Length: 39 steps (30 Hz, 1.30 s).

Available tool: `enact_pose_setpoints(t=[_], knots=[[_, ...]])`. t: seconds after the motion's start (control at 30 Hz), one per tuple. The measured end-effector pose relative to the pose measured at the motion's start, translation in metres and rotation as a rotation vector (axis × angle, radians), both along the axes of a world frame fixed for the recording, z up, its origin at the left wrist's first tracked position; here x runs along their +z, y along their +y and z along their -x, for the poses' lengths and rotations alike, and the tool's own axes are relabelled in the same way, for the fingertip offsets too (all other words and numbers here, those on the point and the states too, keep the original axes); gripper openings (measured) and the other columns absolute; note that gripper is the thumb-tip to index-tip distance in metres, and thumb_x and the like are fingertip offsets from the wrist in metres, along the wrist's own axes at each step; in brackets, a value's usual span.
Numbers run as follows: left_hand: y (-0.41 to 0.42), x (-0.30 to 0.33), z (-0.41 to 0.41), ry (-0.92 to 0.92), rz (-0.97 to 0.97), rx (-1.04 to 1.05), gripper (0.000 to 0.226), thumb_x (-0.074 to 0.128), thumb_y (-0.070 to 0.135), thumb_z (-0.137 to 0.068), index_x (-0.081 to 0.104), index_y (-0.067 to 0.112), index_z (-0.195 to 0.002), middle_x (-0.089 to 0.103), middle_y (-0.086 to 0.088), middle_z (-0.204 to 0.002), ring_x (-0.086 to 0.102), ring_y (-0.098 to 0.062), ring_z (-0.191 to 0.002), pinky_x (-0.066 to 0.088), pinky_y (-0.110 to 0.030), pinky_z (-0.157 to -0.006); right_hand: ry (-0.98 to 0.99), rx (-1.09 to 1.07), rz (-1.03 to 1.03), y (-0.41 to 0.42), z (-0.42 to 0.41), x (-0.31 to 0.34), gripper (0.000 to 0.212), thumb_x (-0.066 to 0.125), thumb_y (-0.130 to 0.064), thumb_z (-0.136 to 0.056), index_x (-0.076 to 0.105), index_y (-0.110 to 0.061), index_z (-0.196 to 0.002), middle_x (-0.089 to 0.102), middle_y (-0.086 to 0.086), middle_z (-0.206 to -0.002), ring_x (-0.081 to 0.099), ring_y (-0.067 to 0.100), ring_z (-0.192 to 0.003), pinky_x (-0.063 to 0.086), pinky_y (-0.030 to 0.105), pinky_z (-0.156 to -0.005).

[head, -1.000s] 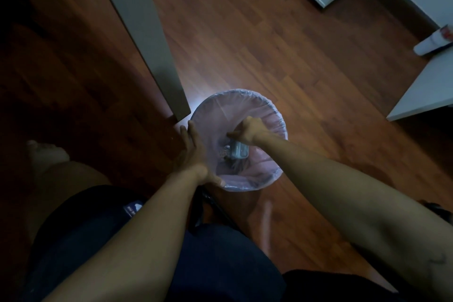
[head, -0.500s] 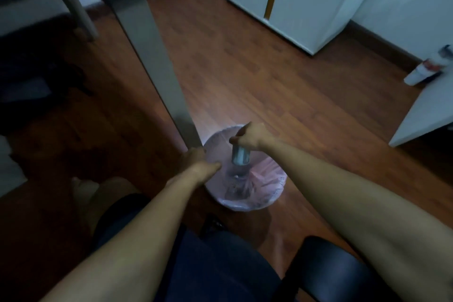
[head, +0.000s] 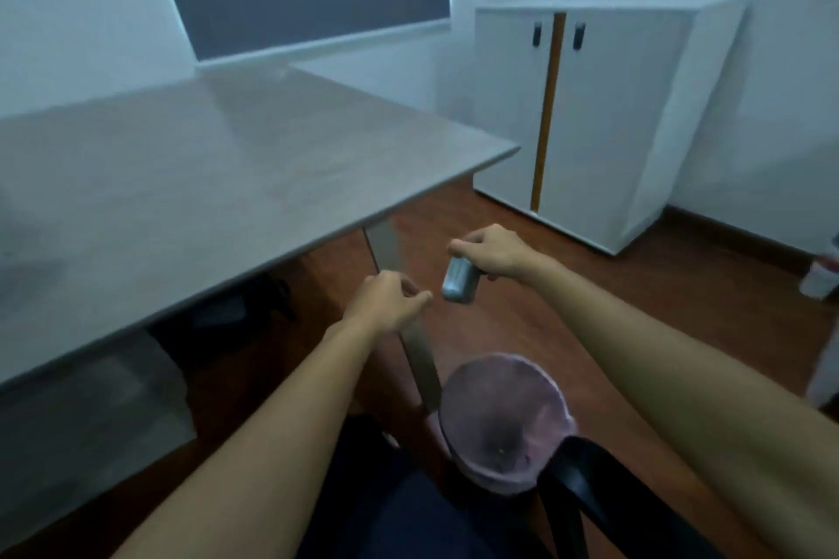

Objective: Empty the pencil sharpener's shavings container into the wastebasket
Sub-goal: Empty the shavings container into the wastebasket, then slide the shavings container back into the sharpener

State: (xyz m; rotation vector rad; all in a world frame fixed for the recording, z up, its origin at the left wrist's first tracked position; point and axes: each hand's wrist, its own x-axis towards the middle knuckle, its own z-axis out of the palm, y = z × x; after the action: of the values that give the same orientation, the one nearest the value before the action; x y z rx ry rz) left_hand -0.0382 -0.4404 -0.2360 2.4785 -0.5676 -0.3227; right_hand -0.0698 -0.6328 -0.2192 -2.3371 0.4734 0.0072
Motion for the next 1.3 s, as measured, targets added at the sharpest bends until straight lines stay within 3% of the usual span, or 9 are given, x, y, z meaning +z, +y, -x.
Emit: enact_pose_setpoints(t=[0.17,0.3,0.47,0.6,0.77,0.87,1.0,1.13,1.3], knots=[[0.060,0.088,0.008,-0.111,0.068,-0.026,0.038,0.066,0.044,-0.083,0.075,0.012,-0.103,0.077,-0.008,-0.100,0.070,-0.025,-0.090,0.059,-0.041,-0.076,-0.106,0.090,-0.033,0.041,-0.003,0.091,0.045,0.056,-0.045,-0.089,0.072,-0.004,-0.102,0.060,0.013,-0.084,0.058,0.026,-0.072,0.052,0.034,-0.062],[0.120,0.144,0.003,-0.126,0.124,0.032,0.027,0.064,0.033,-0.088,0.071,0.008,-0.096,0.077,-0.013,-0.095,0.073,-0.028,-0.083,0.062,-0.042,-0.064,-0.218,0.164,-0.099,0.088,-0.020,0.146,0.037,0.058,-0.043,-0.090,0.068,-0.008,-0.095,0.053,0.008,-0.075,0.053,0.019,-0.062,0.046,0.027,-0.055],[0.206,0.185,-0.009,-0.287,0.112,0.207,0.030,0.065,0.037,-0.086,0.072,0.011,-0.099,0.072,-0.005,-0.093,0.070,-0.024,-0.086,0.062,-0.039,-0.063,-0.348,0.246,-0.248,0.167,-0.053,0.183,0.039,0.061,-0.039,-0.089,0.070,-0.003,-0.100,0.055,0.012,-0.081,0.051,0.018,-0.060,0.047,0.028,-0.054],[0.271,0.184,-0.024,-0.452,0.116,0.471,0.039,0.071,0.042,-0.077,0.069,0.017,-0.106,0.072,-0.004,-0.102,0.068,-0.023,-0.099,0.049,-0.030,-0.078,-0.406,0.310,-0.280,0.231,-0.077,0.187,0.033,0.064,-0.038,-0.088,0.071,-0.007,-0.097,0.059,0.009,-0.080,0.055,0.018,-0.064,0.051,0.030,-0.057],[0.331,0.167,-0.032,-0.592,0.080,0.787,0.068,0.074,0.044,-0.072,0.055,0.013,-0.130,0.059,-0.013,-0.129,0.053,-0.033,-0.122,0.043,-0.040,-0.097,-0.445,0.346,-0.317,0.294,-0.098,0.179,0.034,0.070,-0.040,-0.084,0.071,-0.009,-0.098,0.063,0.005,-0.082,0.060,0.018,-0.072,0.058,0.034,-0.067],[0.355,0.150,-0.041,-0.527,0.119,0.922,0.083,0.077,0.048,-0.066,0.050,0.010,-0.134,0.054,-0.016,-0.135,0.045,-0.035,-0.129,0.040,-0.041,-0.101,-0.440,0.380,-0.353,0.320,-0.105,0.169,0.035,0.071,-0.039,-0.083,0.071,-0.009,-0.101,0.065,0.006,-0.087,0.062,0.019,-0.076,0.060,0.037,-0.072],[0.371,0.124,-0.049,-0.365,0.230,0.922,0.082,0.079,0.051,-0.062,0.050,0.013,-0.128,0.060,-0.016,-0.128,0.055,-0.037,-0.119,0.047,-0.043,-0.096,-0.424,0.419,-0.350,0.347,-0.115,0.149,0.039,0.072,-0.043,-0.081,0.072,-0.012,-0.105,0.069,0.009,-0.099,0.064,0.020,-0.075,0.061,0.039,-0.074],[0.371,0.111,-0.057,-0.393,0.354,0.926,0.078,0.081,0.046,-0.063,0.047,0.015,-0.126,0.061,-0.014,-0.123,0.060,-0.036,-0.111,0.050,-0.047,-0.094,-0.421,0.425,-0.335,0.364,-0.126,0.129,0.043,0.068,-0.047,-0.081,0.072,-0.015,-0.109,0.071,0.006,-0.104,0.068,0.021,-0.089,0.061,0.040,-0.079],[0.372,0.105,-0.072,-0.398,0.486,0.956,0.065,0.078,0.033,-0.074,0.044,0.012,-0.125,0.062,-0.017,-0.121,0.060,-0.037,-0.110,0.049,-0.042,-0.090,-0.375,0.387,-0.432,0.371,-0.137,0.106,0.044,0.066,-0.045,-0.083,0.069,-0.013,-0.113,0.070,0.007,-0.104,0.067,0.020,-0.080,0.062,0.037,-0.073]])
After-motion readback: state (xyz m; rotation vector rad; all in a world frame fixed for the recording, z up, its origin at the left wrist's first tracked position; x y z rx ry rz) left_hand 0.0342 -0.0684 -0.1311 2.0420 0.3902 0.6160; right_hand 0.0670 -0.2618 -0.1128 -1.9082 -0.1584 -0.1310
